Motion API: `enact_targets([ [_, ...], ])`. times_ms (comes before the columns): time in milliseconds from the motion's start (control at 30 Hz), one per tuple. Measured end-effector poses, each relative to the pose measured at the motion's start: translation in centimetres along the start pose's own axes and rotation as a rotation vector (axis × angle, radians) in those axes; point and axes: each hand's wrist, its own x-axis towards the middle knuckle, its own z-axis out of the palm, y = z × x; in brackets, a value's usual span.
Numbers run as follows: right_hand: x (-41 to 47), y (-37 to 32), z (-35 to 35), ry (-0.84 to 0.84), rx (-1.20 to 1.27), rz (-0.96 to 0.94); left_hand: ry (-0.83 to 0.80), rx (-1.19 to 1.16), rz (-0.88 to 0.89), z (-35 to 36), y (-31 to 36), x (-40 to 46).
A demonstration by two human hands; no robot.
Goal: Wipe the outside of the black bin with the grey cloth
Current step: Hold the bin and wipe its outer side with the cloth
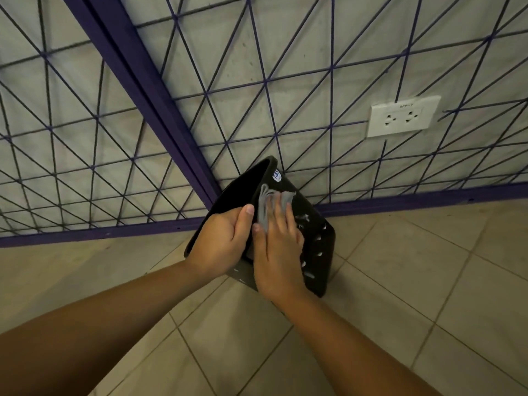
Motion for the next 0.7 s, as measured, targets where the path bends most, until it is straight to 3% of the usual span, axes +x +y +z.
enact_targets([
  [133,-0.7,0.7,0.6,-0.061,-0.060,-0.080,-0.009,0.017,0.014,-0.6,-0.9,0.2],
  [267,1.7,1.2,-0.6,0.005,0.003,0.021,-0.046,0.052,0.057,-0.4,-0.4,0.4],
  [433,0.0,1.3,0.0,-0.039,0.013,-0.036,-0.055,0.028,0.045,-0.5,-0.1,0.2],
  [567,1.0,0.7,-1.0,0.067,0.100,0.098,-0.062,0.089,0.123,0.4,0.5,0.2],
  [700,-0.5,0.4,-0.6,0.009,0.073,0.039,-0.065,0.088,0.112,0.3,0.4,0.1],
])
